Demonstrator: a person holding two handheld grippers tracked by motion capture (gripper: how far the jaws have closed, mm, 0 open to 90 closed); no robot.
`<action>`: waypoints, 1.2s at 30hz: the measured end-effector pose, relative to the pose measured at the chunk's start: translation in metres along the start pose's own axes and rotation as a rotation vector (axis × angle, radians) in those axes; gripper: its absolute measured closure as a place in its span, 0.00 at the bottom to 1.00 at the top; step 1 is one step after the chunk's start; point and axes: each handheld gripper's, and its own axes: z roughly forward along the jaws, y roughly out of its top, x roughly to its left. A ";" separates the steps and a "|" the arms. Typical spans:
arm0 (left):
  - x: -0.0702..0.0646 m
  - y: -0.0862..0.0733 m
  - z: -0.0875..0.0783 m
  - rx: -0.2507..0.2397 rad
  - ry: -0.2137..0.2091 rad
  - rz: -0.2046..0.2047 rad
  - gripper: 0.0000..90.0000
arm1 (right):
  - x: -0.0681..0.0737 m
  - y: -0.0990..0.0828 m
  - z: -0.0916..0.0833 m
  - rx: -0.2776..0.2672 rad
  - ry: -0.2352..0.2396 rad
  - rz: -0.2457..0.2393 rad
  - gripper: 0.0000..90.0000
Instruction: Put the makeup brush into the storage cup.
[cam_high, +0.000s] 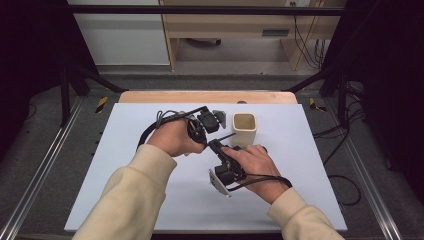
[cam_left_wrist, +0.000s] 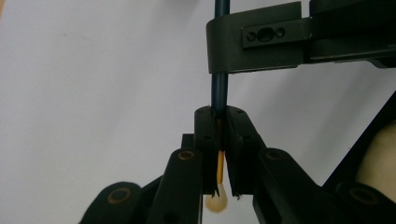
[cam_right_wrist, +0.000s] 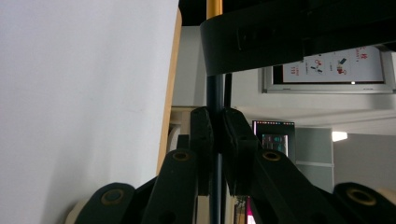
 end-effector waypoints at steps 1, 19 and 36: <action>0.000 0.000 0.000 -0.001 0.005 0.002 0.90 | 0.000 0.000 0.000 0.001 0.001 0.000 0.93; 0.013 -0.035 -0.032 -0.375 0.144 0.012 0.30 | -0.008 -0.027 -0.007 0.059 -0.019 0.120 0.93; 0.021 -0.095 -0.011 -0.645 0.266 -0.103 0.12 | -0.024 -0.060 -0.008 0.113 -0.041 0.276 0.93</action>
